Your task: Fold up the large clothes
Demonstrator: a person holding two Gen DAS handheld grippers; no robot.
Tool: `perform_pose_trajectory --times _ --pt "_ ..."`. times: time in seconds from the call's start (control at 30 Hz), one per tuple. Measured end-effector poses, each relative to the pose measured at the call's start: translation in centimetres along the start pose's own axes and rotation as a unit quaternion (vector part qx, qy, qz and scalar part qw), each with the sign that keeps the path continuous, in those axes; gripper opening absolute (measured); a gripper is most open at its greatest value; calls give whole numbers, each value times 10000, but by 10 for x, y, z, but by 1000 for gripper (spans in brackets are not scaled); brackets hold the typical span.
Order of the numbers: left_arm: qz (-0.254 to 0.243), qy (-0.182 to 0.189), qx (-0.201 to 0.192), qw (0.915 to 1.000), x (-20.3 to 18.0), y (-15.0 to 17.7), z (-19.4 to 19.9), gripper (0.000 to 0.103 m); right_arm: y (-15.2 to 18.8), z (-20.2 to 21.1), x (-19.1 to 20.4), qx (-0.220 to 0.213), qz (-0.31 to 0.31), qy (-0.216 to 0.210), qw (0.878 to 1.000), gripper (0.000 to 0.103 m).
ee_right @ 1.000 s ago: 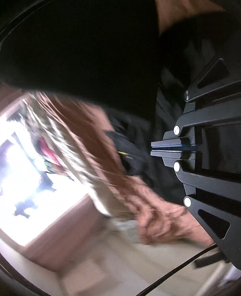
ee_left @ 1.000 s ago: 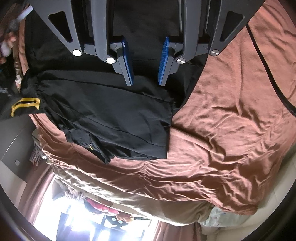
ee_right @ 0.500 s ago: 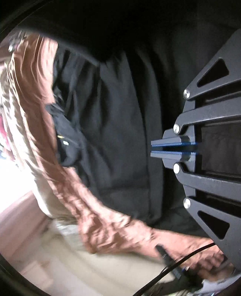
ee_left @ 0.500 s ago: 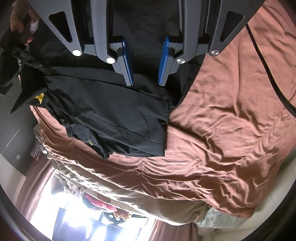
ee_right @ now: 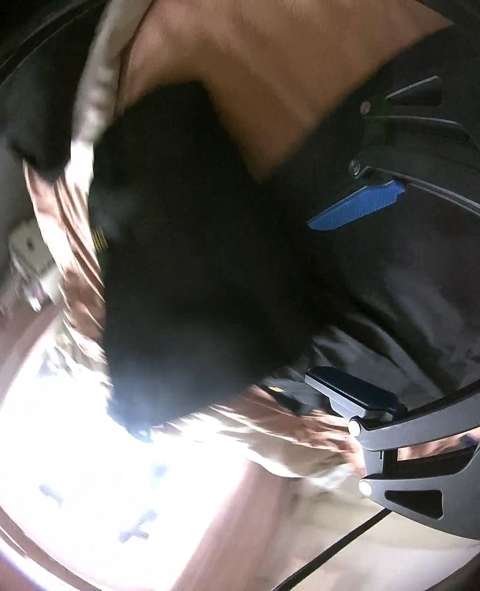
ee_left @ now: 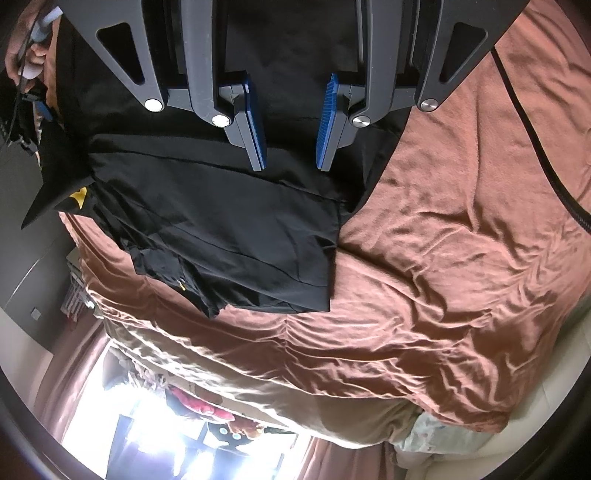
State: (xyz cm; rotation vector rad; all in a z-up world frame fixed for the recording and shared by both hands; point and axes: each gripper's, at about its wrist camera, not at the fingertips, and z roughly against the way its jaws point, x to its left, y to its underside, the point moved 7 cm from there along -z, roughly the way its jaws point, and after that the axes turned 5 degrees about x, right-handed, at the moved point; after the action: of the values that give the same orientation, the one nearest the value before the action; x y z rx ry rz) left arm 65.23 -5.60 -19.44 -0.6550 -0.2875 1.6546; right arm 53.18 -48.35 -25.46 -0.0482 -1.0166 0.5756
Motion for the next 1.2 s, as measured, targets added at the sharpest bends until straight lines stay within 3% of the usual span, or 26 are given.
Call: perform_pose_trajectory --times 0.27,0.4,0.43,0.47,0.57,0.63,0.73,0.93,1.2 --pt "-22 -148 76 9999 7 0 -11 30 -11 -3 -50 -208 -758 212 9967 75" --pt "-42 -206 121 9997 9 -1 -18 30 -22 -8 -54 -381 -1019 111 9940 75" --pt "-53 -210 135 9997 9 -1 -19 30 -25 -7 -52 -437 -949 144 9944 69" --pt "-72 -219 147 9996 9 -1 -20 30 -30 -9 -46 -517 -781 218 9954 50" --pt "-110 -247 156 9995 9 -1 -22 30 -27 -17 -47 -384 -571 313 9971 10" --pt "-94 -244 146 9996 9 -1 -22 30 -26 -10 -43 -506 -440 297 9973 4" --pt "-12 -201 104 9997 10 -3 -20 30 -26 17 -6 -974 185 266 9947 3" --pt "58 -26 13 10000 6 -5 -7 30 9 62 76 -1343 1269 -204 9826 3" --pt "246 241 -150 9993 7 -8 15 30 76 96 170 -1452 2742 -516 9493 3"
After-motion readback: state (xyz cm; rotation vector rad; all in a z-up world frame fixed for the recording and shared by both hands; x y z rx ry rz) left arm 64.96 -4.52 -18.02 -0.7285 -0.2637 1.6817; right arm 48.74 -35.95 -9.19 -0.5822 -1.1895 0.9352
